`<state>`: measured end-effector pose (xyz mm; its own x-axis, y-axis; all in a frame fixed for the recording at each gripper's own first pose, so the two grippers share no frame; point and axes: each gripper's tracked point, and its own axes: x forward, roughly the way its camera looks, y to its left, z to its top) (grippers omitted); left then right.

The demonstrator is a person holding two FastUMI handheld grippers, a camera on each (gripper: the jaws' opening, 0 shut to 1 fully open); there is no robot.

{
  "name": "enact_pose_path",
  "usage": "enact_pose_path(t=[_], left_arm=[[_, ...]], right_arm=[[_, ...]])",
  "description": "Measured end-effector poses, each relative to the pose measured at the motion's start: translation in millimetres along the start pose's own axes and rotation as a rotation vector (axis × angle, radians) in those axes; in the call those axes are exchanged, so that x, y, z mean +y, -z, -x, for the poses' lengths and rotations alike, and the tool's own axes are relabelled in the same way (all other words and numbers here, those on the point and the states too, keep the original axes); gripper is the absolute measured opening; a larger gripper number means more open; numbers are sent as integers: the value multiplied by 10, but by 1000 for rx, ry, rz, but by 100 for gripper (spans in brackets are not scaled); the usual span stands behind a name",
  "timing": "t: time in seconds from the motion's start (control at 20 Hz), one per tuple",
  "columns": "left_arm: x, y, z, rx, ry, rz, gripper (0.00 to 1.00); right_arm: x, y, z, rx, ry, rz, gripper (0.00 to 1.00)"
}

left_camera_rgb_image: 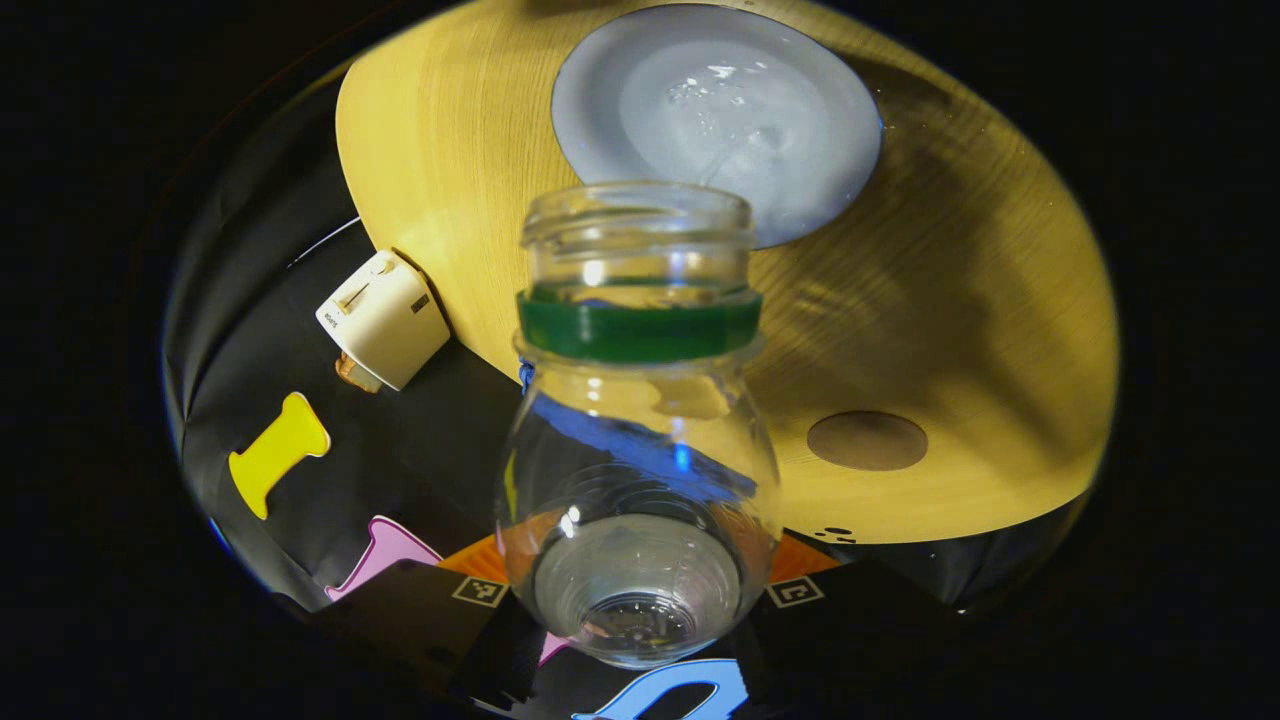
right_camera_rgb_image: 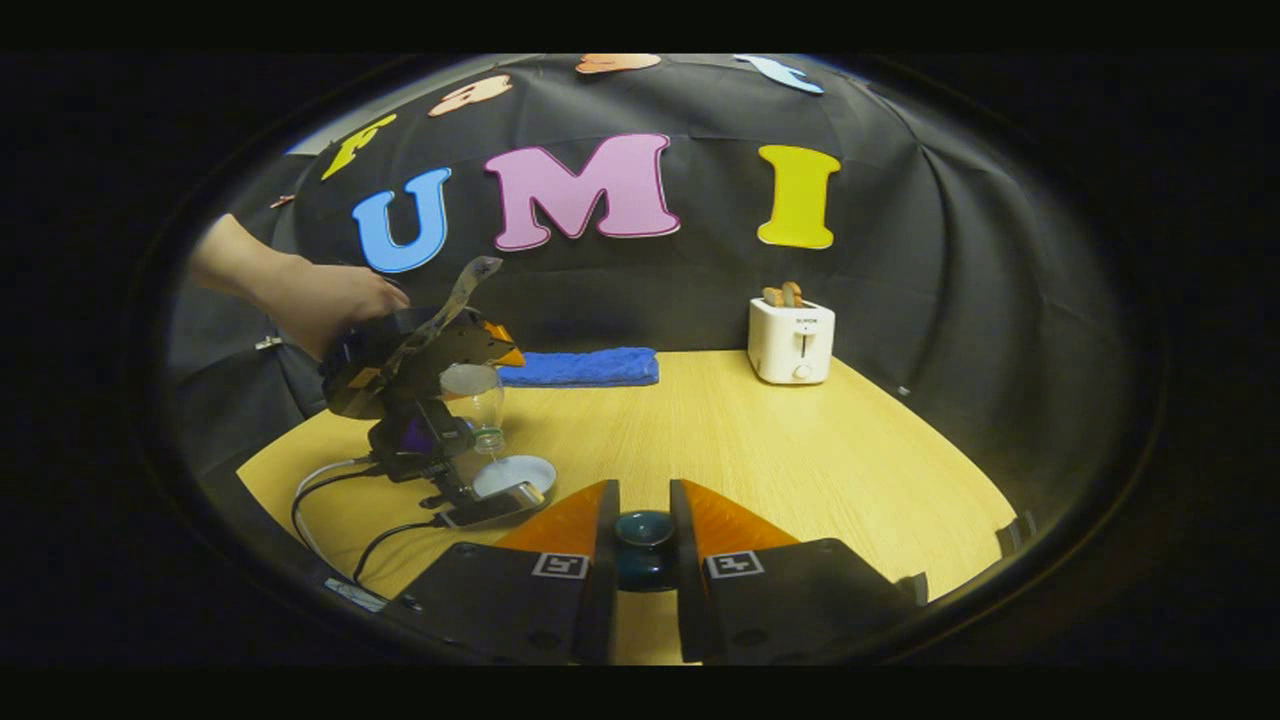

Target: Open the teacup lid with one hand, grasp the water bottle and pour water into the teacup with the other hand; after pouring, place the water bottle on the coaster and then close the teacup lid.

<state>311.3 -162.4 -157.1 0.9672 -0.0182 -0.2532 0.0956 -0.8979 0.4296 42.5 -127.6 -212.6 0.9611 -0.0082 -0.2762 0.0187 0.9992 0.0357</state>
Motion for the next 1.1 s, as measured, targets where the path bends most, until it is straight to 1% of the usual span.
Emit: enact_pose_path(t=[0.1,0.2,0.25,0.3,0.4,0.45,0.55,0.6,0.7,0.75,0.8,0.85,0.9,1.1], left_arm=[[-4,-14,7,-7,2,10,77],[-32,-18,-9,-17,5,41,77],[-34,-22,-16,-22,0,58,77],[-45,-28,-23,-29,-5,82,77],[-86,-54,-49,-50,-23,163,77],[-108,-86,-50,-73,-36,227,78],[-205,-177,-49,-132,-70,393,77],[-264,-225,-31,-167,-79,497,77],[-261,-292,15,-247,-93,752,77],[-238,-221,22,-281,-112,878,77],[-237,-169,23,-316,-133,997,77],[-257,-90,-58,-349,-145,1111,77],[-300,-31,-87,-372,-146,1226,77],[-483,38,-176,-503,-93,1725,77]], right_arm=[[5,15,-12,3,0,-4,22],[18,26,-16,10,-2,1,22],[28,30,-13,12,-4,6,28],[37,21,-22,14,-7,11,22],[45,-8,-33,16,-11,20,22],[49,-31,-45,16,-12,23,22],[66,-105,-57,13,-17,29,22],[72,-160,-74,9,-19,37,22],[102,-252,-97,5,-26,63,22],[124,-296,-112,3,-31,76,22],[147,-352,-116,-4,-36,85,28],[171,-406,-129,-10,-40,88,28],[210,-448,-151,-10,-46,87,28],[402,-518,-270,-5,-57,97,28]])
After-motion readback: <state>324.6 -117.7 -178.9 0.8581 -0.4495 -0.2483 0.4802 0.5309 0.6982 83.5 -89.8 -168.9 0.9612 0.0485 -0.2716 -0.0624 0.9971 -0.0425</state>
